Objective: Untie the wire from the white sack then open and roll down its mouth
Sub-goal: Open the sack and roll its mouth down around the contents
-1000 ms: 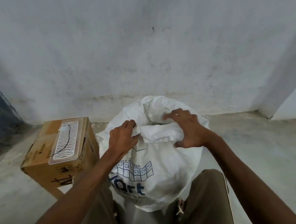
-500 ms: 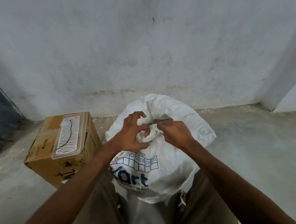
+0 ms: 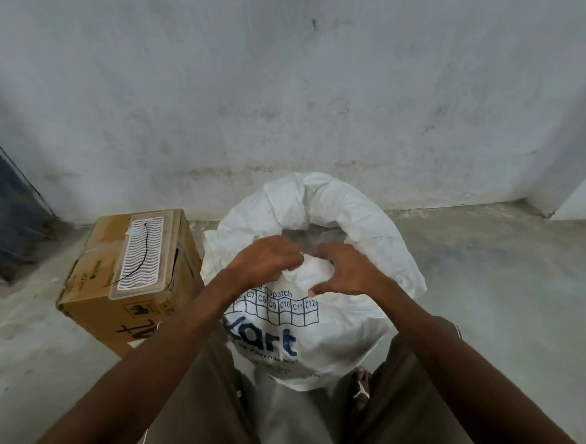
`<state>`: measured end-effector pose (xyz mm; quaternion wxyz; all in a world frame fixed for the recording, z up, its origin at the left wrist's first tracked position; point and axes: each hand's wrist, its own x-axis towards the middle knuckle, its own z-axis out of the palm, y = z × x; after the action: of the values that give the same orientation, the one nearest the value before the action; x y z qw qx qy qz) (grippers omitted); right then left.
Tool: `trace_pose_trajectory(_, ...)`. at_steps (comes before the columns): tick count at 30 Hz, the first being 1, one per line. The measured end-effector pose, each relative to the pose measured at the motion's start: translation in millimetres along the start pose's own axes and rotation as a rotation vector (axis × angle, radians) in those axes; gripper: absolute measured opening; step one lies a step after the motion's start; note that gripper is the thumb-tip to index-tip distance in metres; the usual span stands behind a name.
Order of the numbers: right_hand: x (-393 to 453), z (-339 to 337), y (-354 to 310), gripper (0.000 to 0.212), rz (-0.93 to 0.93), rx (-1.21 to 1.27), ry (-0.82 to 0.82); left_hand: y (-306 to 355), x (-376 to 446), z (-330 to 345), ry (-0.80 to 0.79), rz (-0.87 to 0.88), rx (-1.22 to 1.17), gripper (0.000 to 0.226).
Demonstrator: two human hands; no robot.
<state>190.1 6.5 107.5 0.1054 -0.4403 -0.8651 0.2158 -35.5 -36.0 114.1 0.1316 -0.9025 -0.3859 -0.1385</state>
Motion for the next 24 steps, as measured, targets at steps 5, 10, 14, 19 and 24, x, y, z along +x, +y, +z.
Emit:
trace_pose_trajectory(5, 1, 28, -2, 0.023, 0.011, -0.041, 0.24, 1, -15, 16, 0.015, -0.075, -0.041, 0.046)
trace_pose_trajectory(10, -4, 39, 11, 0.032, -0.187, -0.396, 0.386, -27, -38, 5, -0.327, -0.425, 0.084, 0.099)
trace_pose_trajectory(14, -13, 55, 5, 0.036, -0.25, -0.486, 0.467, -37, -49, 9, -0.399, -0.496, -0.095, 0.049)
trace_pose_trajectory(19, 0, 45, -5, 0.066, -0.061, -0.188, 0.273, -34, -66, 20, 0.129, -0.592, -0.125, 0.023)
trace_pose_trajectory(24, 16, 59, -35, 0.098, 0.01, -0.147, 0.17, -28, -75, 35, 0.489, -0.424, 0.051, 0.024)
